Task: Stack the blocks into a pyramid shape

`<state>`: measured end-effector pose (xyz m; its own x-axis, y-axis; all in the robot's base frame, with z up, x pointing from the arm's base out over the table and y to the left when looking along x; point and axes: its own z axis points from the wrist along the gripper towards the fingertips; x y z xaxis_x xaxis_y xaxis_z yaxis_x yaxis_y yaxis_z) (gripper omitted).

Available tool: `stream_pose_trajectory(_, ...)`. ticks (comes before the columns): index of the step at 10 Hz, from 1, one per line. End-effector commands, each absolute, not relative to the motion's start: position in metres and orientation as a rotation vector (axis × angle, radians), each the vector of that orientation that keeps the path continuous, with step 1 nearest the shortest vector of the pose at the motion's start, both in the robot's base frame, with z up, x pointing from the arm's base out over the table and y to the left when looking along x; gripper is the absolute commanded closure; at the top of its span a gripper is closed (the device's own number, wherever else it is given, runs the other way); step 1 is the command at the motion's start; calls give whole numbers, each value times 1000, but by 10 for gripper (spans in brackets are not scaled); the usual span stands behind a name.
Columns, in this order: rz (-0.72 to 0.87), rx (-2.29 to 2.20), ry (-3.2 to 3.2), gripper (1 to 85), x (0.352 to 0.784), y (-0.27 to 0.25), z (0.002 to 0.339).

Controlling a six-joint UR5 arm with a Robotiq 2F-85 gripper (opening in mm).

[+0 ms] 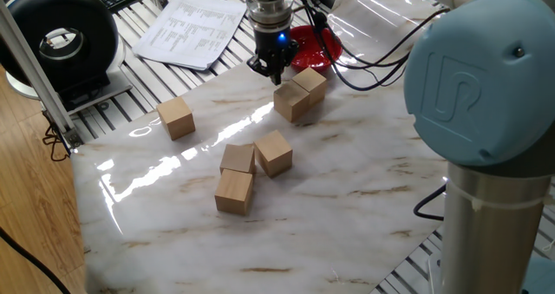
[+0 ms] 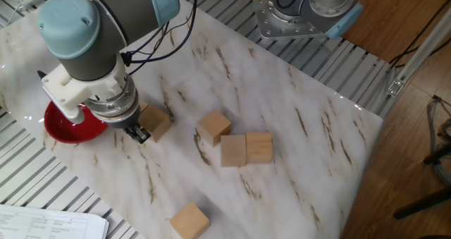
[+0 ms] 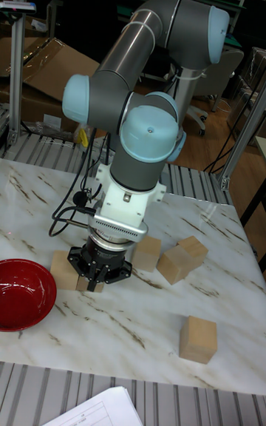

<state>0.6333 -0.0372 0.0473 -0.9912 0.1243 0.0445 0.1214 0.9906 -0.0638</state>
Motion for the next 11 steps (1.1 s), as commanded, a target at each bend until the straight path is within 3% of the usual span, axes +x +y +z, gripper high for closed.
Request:
stream_pose_trajectory(1,79,-226,-3071,843,635,-26,57)
stream_pose_trajectory(7,66,-283,-3034,843,628,-7,68)
stream_pose_trajectory(11,49,-373,-2986,843,626,40,76)
